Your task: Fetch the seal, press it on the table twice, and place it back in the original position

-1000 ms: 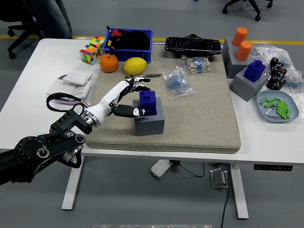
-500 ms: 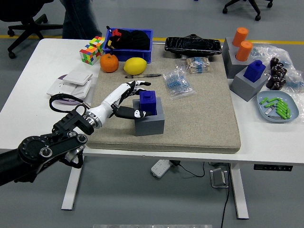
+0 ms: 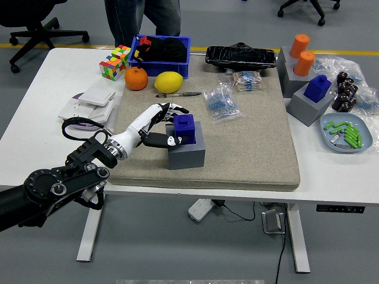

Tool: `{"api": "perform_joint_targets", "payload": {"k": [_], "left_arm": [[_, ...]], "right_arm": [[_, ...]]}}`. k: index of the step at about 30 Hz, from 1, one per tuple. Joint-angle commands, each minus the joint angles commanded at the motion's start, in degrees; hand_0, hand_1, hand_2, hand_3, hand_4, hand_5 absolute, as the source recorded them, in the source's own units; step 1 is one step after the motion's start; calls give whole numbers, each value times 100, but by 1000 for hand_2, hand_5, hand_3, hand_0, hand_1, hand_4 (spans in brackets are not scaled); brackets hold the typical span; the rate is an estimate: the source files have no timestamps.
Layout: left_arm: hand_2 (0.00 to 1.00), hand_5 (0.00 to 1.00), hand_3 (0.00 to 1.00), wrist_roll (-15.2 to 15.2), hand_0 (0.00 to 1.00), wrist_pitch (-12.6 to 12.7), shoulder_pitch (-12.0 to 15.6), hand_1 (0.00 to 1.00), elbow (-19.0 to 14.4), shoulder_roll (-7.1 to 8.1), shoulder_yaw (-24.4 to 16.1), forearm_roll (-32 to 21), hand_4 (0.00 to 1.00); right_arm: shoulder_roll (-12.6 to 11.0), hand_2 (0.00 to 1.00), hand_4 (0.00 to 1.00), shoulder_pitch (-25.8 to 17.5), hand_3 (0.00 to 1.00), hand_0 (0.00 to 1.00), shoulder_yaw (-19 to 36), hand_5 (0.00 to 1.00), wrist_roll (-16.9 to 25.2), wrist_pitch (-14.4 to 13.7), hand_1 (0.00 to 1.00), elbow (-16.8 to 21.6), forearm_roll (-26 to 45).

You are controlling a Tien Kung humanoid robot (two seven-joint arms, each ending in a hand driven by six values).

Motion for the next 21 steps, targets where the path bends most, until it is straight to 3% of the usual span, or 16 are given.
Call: {"api": "perform_joint_targets", "payload": {"k": [5, 6, 8, 14, 18, 21], "left_arm": [[539, 2, 607, -88, 659, 162, 8, 542, -5, -37, -46, 35, 754], [494, 2, 585, -108, 642, 202, 13, 501, -7, -47, -62, 46, 691], [494, 2, 585, -143, 642, 266, 13, 501, -4, -64, -92, 53, 691], [466, 2, 578, -257, 628, 317, 27, 463, -16, -84, -159, 13, 669], [463, 2, 578, -305, 625, 321, 76, 455, -207, 17, -375, 47, 675], [463, 2, 578, -373, 625, 358, 121, 455, -508, 217, -697, 142, 675]], "right_arm": [[7, 625, 703, -19, 599, 713, 20, 484, 17, -11, 626, -2, 0], [9, 625, 703, -25, 599, 713, 26, 483, 20, -14, 626, -1, -4], [14, 625, 703, -24, 599, 713, 34, 483, 25, -17, 626, 1, -7], [33, 625, 703, -21, 599, 713, 81, 484, 33, -18, 626, 1, -11], [33, 624, 702, -23, 597, 713, 126, 485, 33, -19, 626, -2, -22], [29, 624, 702, -25, 597, 713, 145, 485, 35, -22, 626, -3, -33]]}}
